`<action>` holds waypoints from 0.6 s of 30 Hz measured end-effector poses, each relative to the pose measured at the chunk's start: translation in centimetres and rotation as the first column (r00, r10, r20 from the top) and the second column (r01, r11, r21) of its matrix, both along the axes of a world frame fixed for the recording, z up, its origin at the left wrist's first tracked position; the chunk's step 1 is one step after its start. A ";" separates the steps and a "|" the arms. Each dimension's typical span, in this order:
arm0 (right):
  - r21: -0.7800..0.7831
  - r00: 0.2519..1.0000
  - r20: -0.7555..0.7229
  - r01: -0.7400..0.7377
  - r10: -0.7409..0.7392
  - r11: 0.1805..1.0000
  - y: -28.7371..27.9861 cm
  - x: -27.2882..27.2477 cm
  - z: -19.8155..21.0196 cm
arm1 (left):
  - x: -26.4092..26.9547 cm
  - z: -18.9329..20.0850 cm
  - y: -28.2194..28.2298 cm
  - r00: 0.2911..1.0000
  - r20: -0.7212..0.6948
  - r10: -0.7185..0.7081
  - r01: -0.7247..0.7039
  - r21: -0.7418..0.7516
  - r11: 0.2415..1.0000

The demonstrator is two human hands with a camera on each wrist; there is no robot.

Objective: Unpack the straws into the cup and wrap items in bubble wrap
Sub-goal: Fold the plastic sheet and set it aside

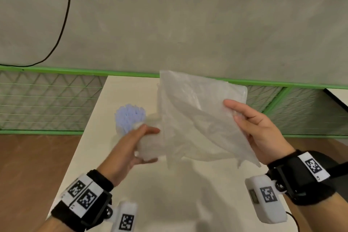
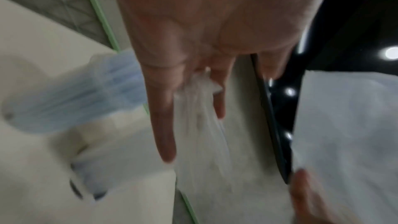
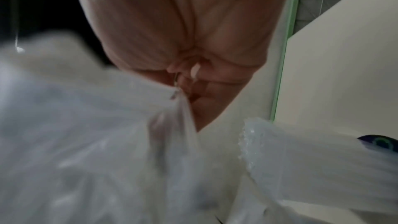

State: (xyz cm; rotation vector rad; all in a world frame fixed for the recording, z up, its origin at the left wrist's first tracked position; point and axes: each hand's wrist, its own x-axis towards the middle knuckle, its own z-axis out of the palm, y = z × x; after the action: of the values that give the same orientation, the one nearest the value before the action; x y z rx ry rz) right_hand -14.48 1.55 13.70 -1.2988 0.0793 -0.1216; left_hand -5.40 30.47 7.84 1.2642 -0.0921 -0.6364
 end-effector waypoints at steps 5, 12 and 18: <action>-0.247 0.993 -0.029 -0.119 0.116 0.962 -0.2 0.6 -0.8 | -1.4 1.5 -0.9 0.954 -0.119 -0.275 0.244 -0.227 0.943; -0.460 0.997 -0.010 -0.078 0.083 0.884 -0.9 1.1 -0.3 | -0.1 2.5 -0.5 0.968 0.111 -0.223 0.223 0.016 0.975; -0.390 0.999 -0.030 -0.034 0.025 0.920 -1.0 1.2 -0.5 | 0.9 3.0 0.3 0.968 -0.059 -0.244 0.231 -0.172 0.958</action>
State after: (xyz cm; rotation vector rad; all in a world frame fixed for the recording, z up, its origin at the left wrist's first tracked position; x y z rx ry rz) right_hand -13.29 0.59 13.15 -1.7014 0.0573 -0.0987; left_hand -4.45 30.75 10.80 1.0749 -0.2285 -0.8684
